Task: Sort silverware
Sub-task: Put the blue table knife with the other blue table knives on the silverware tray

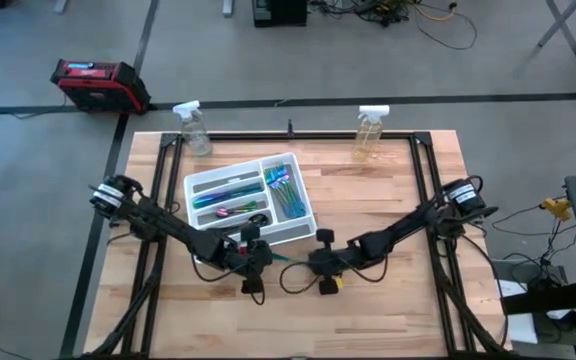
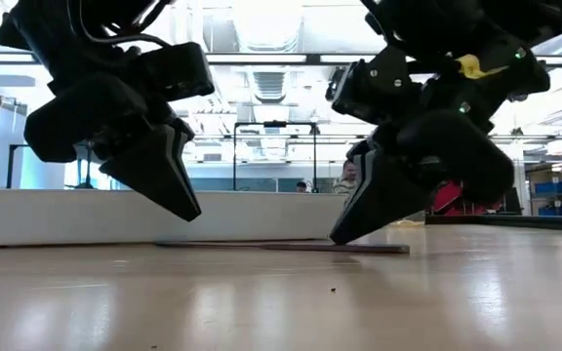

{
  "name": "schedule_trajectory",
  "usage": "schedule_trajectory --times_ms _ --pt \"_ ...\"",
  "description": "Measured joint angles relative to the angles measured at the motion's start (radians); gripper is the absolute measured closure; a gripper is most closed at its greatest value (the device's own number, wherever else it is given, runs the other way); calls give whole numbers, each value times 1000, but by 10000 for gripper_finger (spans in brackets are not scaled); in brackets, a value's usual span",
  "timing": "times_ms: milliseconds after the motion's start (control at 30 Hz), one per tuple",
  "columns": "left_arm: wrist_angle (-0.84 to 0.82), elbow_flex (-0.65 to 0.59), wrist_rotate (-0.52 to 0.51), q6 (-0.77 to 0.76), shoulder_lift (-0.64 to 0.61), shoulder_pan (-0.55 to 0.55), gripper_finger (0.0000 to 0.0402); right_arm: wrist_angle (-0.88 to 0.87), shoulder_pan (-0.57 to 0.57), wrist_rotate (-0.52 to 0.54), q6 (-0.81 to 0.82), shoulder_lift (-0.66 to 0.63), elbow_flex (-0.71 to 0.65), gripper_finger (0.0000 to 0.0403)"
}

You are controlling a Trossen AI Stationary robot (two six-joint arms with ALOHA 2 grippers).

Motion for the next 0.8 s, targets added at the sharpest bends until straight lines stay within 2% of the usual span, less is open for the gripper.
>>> schedule_trajectory --times_ms 300,433,567,700,800 --pt "54 0 0 31 9 -2 374 -191 79 -1 -19 -75 -8 403" --pt "155 0 -8 102 29 -2 374 -230 118 -34 -54 -135 -15 403" --pt "262 0 -5 158 60 -2 375 -232 143 -20 -50 -200 -14 403" --pt "329 0 76 164 98 5 383 -232 154 -17 -50 -218 -19 403" --pt "373 1 90 177 132 8 398 -221 154 -13 -49 -223 -19 403"
